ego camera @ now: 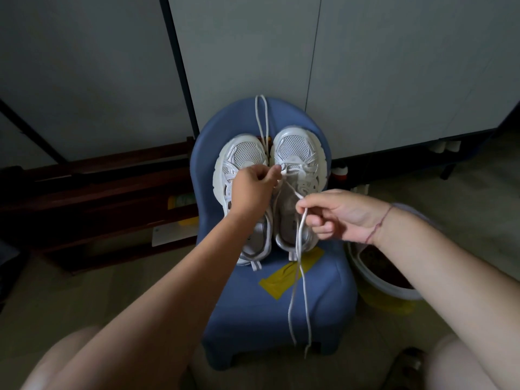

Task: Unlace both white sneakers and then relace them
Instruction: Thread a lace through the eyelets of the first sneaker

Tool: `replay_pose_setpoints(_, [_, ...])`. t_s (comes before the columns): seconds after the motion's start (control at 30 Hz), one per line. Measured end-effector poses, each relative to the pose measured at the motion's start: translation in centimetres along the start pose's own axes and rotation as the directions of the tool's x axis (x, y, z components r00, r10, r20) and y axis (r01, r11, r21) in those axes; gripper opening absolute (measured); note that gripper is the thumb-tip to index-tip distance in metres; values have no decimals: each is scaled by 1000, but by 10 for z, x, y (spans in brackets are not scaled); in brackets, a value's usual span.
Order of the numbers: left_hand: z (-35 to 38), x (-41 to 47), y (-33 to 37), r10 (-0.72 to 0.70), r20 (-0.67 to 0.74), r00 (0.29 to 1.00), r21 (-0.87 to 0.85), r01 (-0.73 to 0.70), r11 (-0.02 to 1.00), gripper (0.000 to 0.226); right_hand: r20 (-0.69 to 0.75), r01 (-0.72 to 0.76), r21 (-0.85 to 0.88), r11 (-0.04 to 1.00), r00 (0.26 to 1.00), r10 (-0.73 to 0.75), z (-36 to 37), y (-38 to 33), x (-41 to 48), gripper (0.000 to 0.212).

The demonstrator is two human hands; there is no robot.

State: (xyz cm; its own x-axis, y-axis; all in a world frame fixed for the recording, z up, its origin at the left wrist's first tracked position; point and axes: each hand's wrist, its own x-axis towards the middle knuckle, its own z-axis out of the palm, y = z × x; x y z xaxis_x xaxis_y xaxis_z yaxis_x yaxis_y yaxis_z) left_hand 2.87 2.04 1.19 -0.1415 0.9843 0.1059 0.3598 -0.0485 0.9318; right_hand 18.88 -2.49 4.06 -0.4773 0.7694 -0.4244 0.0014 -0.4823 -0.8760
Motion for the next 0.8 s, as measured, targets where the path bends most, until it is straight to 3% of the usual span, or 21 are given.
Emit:
replay_pose_setpoints(0.07, [1,-17,13,-100,122,987,-133,117,984,39,55,58,60,997,997,-61,-2,-7,-16,10])
replay_pose_setpoints(0.1, [2,-26,20,-164,259,952,-230,226,947,43,54,93,77,993,994,-98,-4,-10,-22,12])
replay_pose_setpoints(0.17, [2,-44,30,-230,570,789,-279,448,849,52,-33,166,81,983,986,-164,-10,-13,-29,12])
replay_pose_setpoints(0.23, [1,-57,30,-187,723,665,-209,468,859,52,-239,215,100,971,953,-186,-22,-13,-27,13])
replay_pose_setpoints(0.27, [0,-62,28,-155,724,672,-175,396,902,45,-355,228,132,965,920,-169,-31,-13,-24,16])
replay_pose_setpoints(0.33, [-1,-67,26,-115,639,760,-105,235,966,33,-551,238,173,956,828,-106,-46,-12,-20,19])
replay_pose_setpoints(0.37, [-2,-68,25,-117,583,804,-62,188,980,32,-640,241,99,965,759,-124,-52,-12,-19,15])
replay_pose_setpoints(0.43, [-5,-65,21,-94,497,863,18,98,995,32,-708,221,-246,944,624,-331,-53,-13,-21,25])
replay_pose_setpoints(0.47, [-6,-65,20,-73,479,874,33,65,997,33,-629,244,-406,881,625,-463,-46,-13,-23,31])
replay_pose_setpoints(0.5, [-5,-65,20,-55,470,881,29,47,998,33,-482,289,-510,810,683,-548,-35,-13,-26,31])
replay_pose_setpoints(0.57, [-3,-64,22,-26,452,892,10,24,1000,30,-158,297,-607,737,864,-477,-11,-7,-30,24])
replay_pose_setpoints(0.63, [-3,-62,25,-17,447,895,29,4,1000,25,-20,260,-690,675,926,-377,1,0,-28,11])
replay_pose_setpoints(0.73, [-5,-56,26,-16,443,897,25,5,1000,32,-121,215,-841,497,820,-559,-15,-4,-21,14])
replay_pose_setpoints(0.8, [-10,-51,27,-22,416,909,2,23,1000,34,-269,166,-837,521,704,-658,-31,-14,-21,20])
